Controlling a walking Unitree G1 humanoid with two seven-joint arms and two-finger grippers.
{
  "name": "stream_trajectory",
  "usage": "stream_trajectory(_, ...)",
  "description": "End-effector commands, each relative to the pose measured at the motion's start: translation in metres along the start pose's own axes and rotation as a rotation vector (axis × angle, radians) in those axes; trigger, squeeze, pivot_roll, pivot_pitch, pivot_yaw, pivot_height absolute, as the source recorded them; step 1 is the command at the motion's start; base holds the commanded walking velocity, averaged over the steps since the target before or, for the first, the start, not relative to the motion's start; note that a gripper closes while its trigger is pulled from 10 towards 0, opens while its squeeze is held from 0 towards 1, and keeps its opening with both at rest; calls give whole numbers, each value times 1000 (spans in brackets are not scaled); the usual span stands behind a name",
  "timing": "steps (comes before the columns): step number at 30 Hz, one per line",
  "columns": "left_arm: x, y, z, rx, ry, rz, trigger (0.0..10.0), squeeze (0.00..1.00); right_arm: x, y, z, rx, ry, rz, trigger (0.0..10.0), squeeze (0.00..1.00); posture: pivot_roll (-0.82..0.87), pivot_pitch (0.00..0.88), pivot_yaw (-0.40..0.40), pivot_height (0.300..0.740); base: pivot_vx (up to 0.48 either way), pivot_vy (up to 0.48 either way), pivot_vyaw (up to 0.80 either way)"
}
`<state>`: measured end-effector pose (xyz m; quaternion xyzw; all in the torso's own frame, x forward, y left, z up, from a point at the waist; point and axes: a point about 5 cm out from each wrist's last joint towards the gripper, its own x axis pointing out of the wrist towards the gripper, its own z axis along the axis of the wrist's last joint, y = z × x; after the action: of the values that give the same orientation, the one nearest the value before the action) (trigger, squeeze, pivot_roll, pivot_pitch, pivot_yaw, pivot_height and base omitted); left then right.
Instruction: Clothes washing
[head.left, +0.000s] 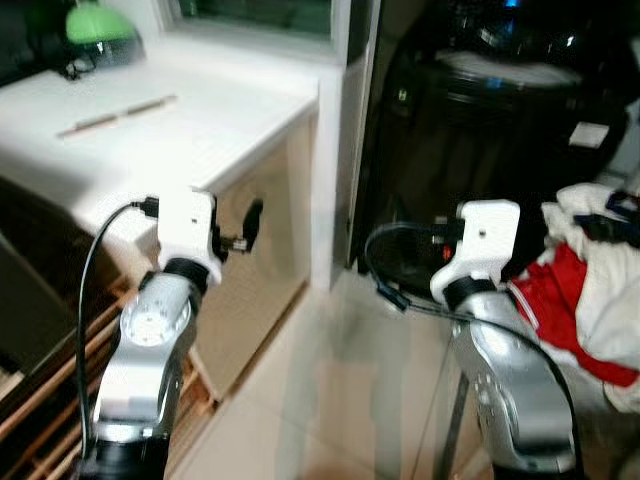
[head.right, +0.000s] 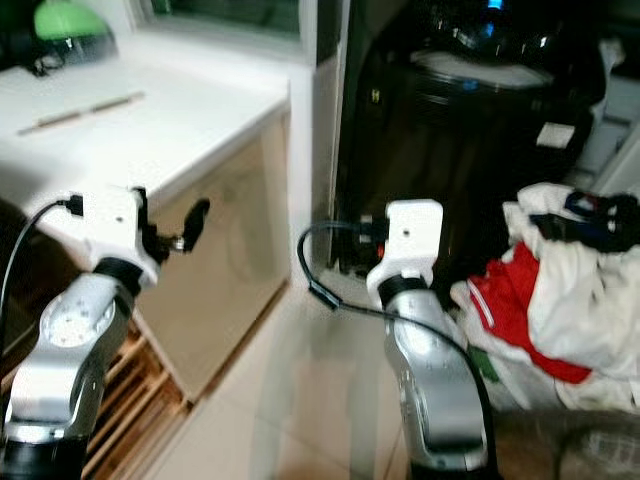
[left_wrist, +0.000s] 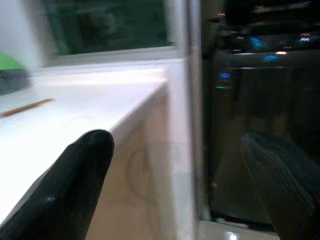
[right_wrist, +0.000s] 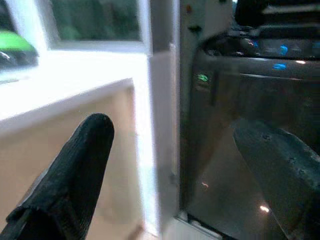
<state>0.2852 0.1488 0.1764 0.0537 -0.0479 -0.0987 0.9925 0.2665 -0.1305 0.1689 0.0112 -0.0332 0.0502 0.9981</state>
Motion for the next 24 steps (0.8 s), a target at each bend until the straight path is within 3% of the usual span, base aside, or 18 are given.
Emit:
stream_trajectory(1,-1,5,6,19,-14,17,10000,0,0,3,9,13,-26,7,10000,0,-35,0,14,740,307,0,0)
stream_trajectory(24,1,3,15,45,-45,2,10000,0,1,2,4,28,8,-10,10000,0,-22,0,1,740,353,0,0)
